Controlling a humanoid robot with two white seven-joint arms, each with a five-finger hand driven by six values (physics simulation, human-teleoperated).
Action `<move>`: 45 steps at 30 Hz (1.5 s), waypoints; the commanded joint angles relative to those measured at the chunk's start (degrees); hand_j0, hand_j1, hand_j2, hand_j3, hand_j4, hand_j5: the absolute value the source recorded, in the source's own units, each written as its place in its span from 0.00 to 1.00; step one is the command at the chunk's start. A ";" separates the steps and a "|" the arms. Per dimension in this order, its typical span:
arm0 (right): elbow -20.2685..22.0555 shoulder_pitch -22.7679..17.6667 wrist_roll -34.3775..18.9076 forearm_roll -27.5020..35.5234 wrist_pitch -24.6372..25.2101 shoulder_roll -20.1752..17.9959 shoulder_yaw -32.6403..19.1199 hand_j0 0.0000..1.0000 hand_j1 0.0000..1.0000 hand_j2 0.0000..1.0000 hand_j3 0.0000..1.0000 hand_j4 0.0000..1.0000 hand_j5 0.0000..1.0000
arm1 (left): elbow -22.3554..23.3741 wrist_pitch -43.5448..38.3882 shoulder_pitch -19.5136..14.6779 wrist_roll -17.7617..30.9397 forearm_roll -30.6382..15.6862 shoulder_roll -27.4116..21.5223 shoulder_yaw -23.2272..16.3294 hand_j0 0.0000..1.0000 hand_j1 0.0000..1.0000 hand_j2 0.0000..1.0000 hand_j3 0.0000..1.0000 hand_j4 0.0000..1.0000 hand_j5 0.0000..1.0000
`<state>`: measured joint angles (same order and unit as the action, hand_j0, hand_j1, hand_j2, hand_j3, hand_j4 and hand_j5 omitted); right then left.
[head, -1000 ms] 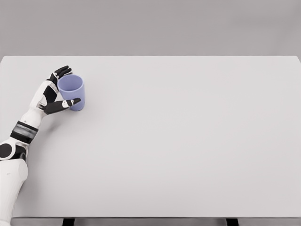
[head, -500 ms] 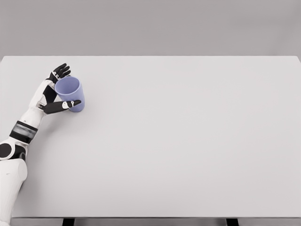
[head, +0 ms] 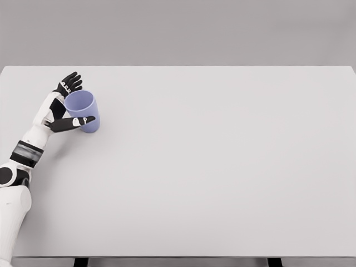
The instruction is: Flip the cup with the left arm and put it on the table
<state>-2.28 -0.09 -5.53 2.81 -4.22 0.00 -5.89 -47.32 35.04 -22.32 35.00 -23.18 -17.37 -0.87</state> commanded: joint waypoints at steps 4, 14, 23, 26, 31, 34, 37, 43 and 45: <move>0.00 0.00 -0.01 0.00 0.00 0.00 0.00 1.00 1.00 1.00 1.00 1.00 1.00 | 0.03 -0.04 0.00 0.00 -0.55 -0.91 0.08 1.00 1.00 1.00 1.00 1.00 1.00; 0.00 0.00 -0.01 -0.08 0.00 0.00 0.00 1.00 1.00 1.00 1.00 1.00 1.00 | -0.06 -0.04 0.18 0.00 -0.63 -1.26 0.52 1.00 1.00 1.00 1.00 1.00 1.00; 0.00 0.00 -0.01 0.00 0.00 0.00 0.00 1.00 1.00 1.00 1.00 1.00 1.00 | -0.94 -0.04 0.61 0.00 -0.72 -2.67 0.60 1.00 1.00 1.00 1.00 1.00 1.00; 0.00 0.00 -0.01 0.00 0.00 0.00 0.00 1.00 1.00 1.00 1.00 1.00 1.00 | -0.94 -0.04 0.70 0.00 -0.72 -3.20 0.60 1.00 1.00 1.00 1.00 1.00 1.00; 0.00 0.00 -0.01 0.00 0.00 0.00 0.00 1.00 1.00 1.00 1.00 1.00 1.00 | -2.52 -0.04 1.05 0.00 -0.63 -3.29 0.60 1.00 1.00 1.00 1.00 1.00 1.00; 0.00 0.00 -0.01 0.00 0.00 0.00 0.00 1.00 1.00 1.00 1.00 1.00 1.00 | -3.05 -0.04 1.58 0.00 -0.63 -3.37 0.87 1.00 1.00 1.00 1.00 1.00 1.00; 0.00 0.00 -0.01 0.00 0.00 0.00 0.00 1.00 1.00 1.00 1.00 1.00 1.00 | -3.84 -0.04 2.11 0.00 -0.63 -3.37 0.95 1.00 1.00 1.00 1.00 1.00 1.00; 0.00 0.00 -0.01 0.00 0.00 0.00 0.00 1.00 1.00 1.00 1.00 1.00 1.00 | -4.10 -0.04 2.20 0.00 -0.72 -3.81 0.95 1.00 1.00 1.00 1.00 1.00 1.00; 0.00 0.00 -0.01 0.00 0.00 0.00 0.00 1.00 1.00 1.00 1.00 1.00 1.00 | -4.71 -0.04 2.55 0.00 -0.64 -3.73 0.95 1.00 1.00 1.00 1.00 1.00 1.00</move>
<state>-2.28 -0.09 -5.53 2.81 -4.22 0.00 -5.89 -51.58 35.04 -19.78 35.00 -23.46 -21.06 0.07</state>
